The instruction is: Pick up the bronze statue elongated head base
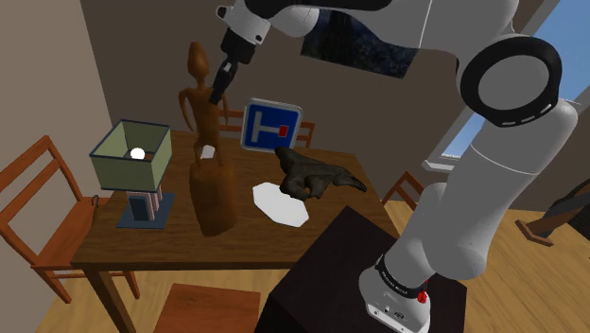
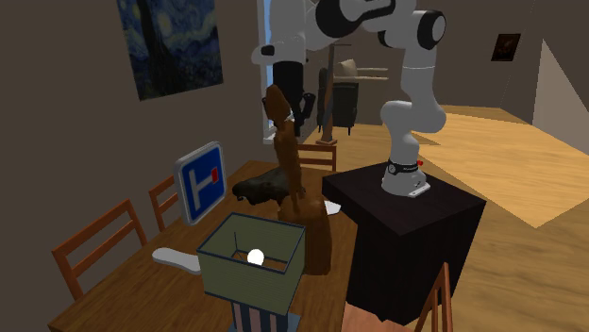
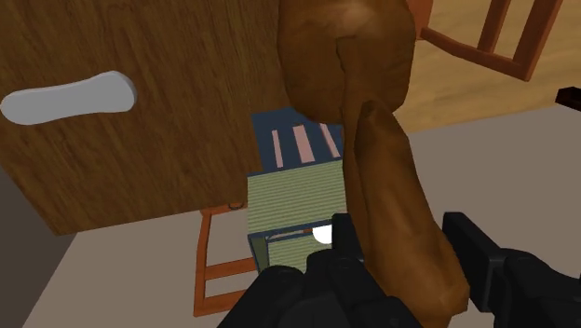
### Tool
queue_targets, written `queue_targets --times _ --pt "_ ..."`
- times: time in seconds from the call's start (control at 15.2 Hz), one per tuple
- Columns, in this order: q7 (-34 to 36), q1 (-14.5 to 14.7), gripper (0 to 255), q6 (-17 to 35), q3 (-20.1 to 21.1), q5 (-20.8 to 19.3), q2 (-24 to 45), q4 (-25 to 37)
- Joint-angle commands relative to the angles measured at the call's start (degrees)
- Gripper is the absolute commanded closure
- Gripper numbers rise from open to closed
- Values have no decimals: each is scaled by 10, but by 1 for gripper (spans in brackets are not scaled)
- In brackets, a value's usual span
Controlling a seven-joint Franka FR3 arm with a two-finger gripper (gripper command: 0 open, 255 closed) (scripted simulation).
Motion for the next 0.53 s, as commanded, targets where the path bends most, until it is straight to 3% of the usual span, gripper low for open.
queue_targets --times 0.0,0.46 --pt "4 -1 255 -15 -1 -1 -1 17" --pt "17 -3 255 -61 -2 -6 2 68"
